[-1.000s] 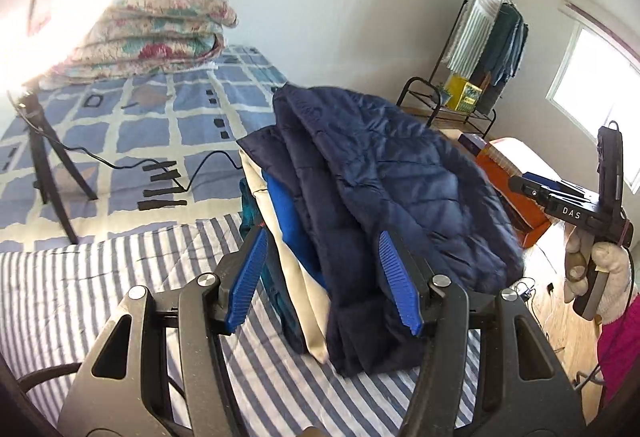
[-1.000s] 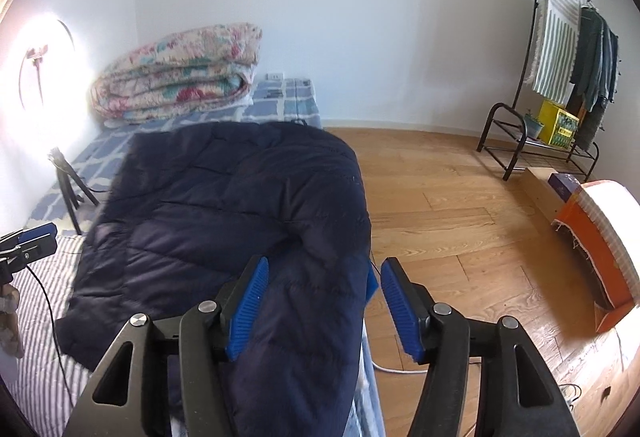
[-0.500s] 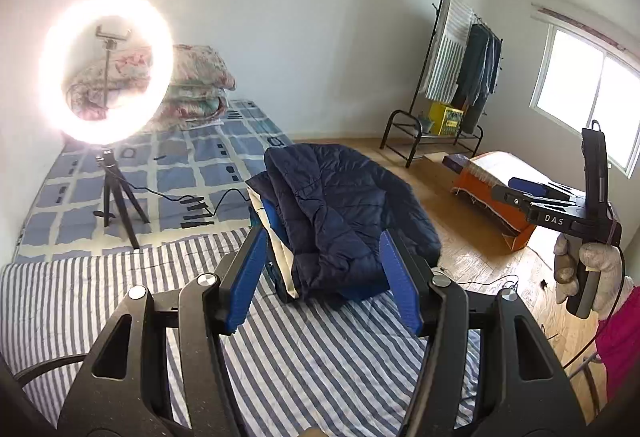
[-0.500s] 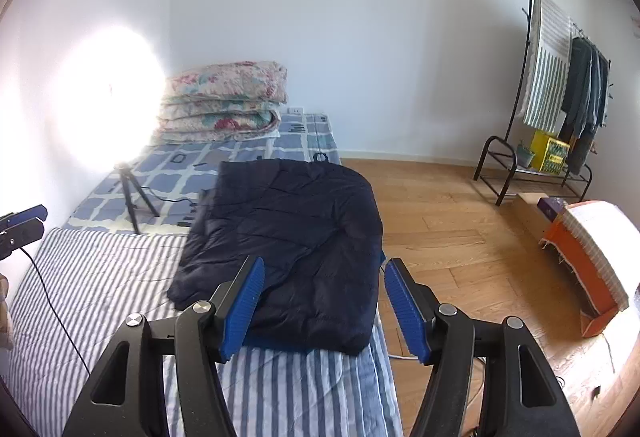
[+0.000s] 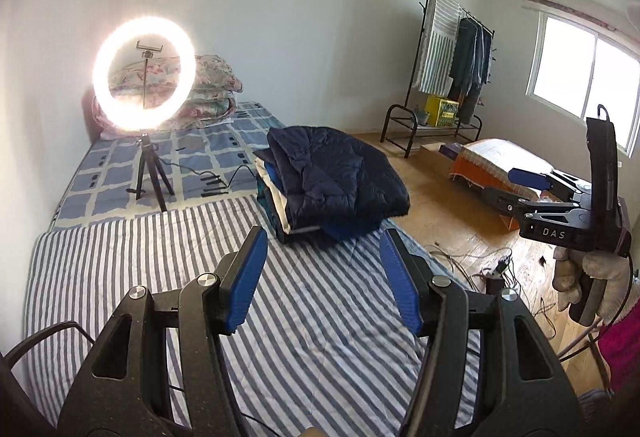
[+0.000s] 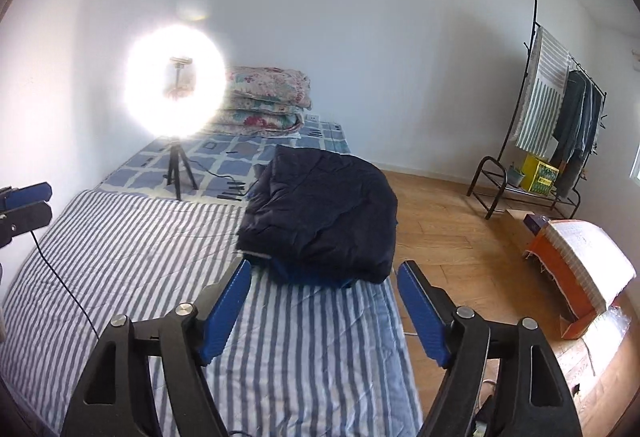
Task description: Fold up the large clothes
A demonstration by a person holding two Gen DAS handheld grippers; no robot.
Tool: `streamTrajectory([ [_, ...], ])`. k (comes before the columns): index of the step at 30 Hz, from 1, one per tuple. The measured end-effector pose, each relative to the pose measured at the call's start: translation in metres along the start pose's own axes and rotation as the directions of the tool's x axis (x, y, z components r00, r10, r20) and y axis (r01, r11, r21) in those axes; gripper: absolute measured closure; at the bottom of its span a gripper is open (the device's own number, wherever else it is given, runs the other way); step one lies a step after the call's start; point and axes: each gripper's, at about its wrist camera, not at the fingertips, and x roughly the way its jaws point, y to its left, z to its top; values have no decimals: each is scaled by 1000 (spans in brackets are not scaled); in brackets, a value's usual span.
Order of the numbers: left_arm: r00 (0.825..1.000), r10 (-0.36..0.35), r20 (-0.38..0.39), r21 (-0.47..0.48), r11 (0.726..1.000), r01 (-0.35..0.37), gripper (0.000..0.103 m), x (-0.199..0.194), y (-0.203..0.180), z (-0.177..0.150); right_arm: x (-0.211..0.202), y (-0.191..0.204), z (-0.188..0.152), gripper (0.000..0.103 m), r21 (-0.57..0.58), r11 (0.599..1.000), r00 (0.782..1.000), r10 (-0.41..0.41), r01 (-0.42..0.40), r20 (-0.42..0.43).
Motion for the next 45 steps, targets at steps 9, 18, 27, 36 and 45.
streamTrajectory([
  [9,1000,22,-19,-11,1000,-23,42,-42,-18,-48,-40,29,-44,13,56,998,999,0,-2,40],
  [18,998,57,4,29,998,-57,36,-66,-26,-66,-51,33,-63,2,134,991,996,-38,28,75],
  [27,992,104,73,25,994,-106,15,-79,-25,-65,-64,36,-58,0,160,986,989,-76,55,128],
  [36,981,173,90,82,980,-181,3,-76,-36,-66,-64,55,-56,0,106,990,984,-103,88,143],
  [45,975,213,66,81,973,-218,0,-70,-38,-70,-64,60,-54,0,104,990,980,-115,99,164],
])
